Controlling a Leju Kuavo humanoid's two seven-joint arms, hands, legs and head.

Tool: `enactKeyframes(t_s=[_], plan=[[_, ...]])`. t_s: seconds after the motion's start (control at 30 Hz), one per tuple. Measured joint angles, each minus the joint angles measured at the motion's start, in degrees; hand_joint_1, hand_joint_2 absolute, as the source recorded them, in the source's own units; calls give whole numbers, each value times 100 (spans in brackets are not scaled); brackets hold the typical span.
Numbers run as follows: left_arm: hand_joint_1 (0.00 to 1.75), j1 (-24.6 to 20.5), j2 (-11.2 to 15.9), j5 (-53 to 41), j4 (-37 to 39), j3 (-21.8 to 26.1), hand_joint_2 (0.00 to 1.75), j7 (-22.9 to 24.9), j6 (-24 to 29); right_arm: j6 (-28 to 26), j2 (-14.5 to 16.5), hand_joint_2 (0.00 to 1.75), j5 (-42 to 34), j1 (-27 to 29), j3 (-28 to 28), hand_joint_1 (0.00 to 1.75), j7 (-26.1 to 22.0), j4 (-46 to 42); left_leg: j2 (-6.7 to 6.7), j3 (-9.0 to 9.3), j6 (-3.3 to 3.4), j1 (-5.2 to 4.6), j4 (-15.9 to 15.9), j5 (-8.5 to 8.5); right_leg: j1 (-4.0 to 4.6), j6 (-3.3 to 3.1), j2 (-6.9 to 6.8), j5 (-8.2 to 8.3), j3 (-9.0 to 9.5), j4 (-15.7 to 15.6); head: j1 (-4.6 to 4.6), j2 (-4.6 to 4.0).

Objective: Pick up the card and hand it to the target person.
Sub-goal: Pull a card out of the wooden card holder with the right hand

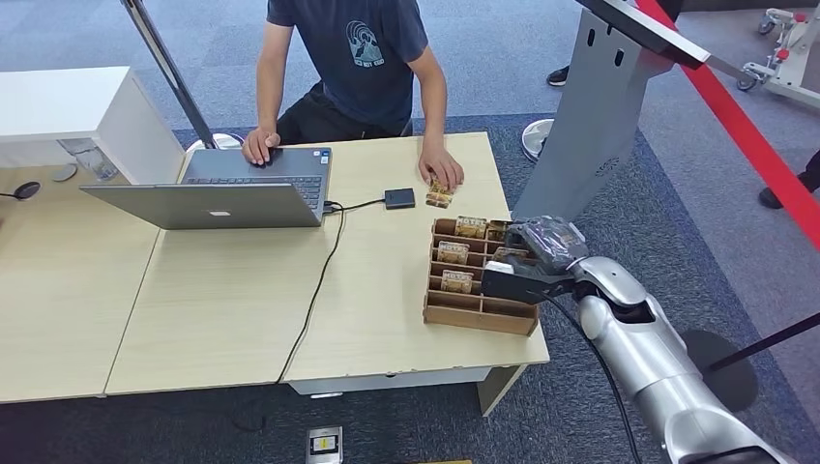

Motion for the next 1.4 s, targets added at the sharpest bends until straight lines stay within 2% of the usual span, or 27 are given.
enactKeyframes(t_s=[0.3, 0.43, 0.77, 1.07, 1.2, 1.4], plan=[[0, -1, 2, 52, 0, -8, 0, -5, 47, -7, -30, 175, -45, -32, -109, 158, -37, -92, 0, 1, 0, 0, 0, 1, 0, 0, 0, 1, 1, 1, -1, 0], [0, -2, 2, 60, 0, -9, 175, -88, 50, -7, -31, 175, -50, -43, -120, 160, -58, -90, 0, 1, -1, 0, 0, 1, 0, 0, 0, 1, 0, 1, -1, 0], [0, -4, 2, 43, 0, -25, 175, -132, -55, 11, -26, 175, -136, -44, -160, 162, -123, -84, 0, 0, -1, 0, 0, 1, 0, 0, 0, 1, 1, 1, 0, 0], [0, -3, 2, 110, 0, -27, 175, -143, -54, 273, -14, 175, -658, -121, -171, 162, -251, -235, 1, 0, -1, 0, 0, 3, 0, 0, 0, 2, 0, 3, 0, 0], [0, -13, 2, 120, 0, -27, 175, -159, -26, 460, -15, 175, -931, -393, -173, 162, -216, -602, 1, 0, -2, -1, 1, 6, -1, 1, 0, 5, -1, 4, -1, 0], [0, -11, 0, 108, 0, -34, 175, -242, 3, 470, -19, 175, -1129, -1104, -172, 162, -199, -1141, 3, 0, -4, -1, 1, 13, -1, 0, 0, 9, -1, 4, -1, 0]])
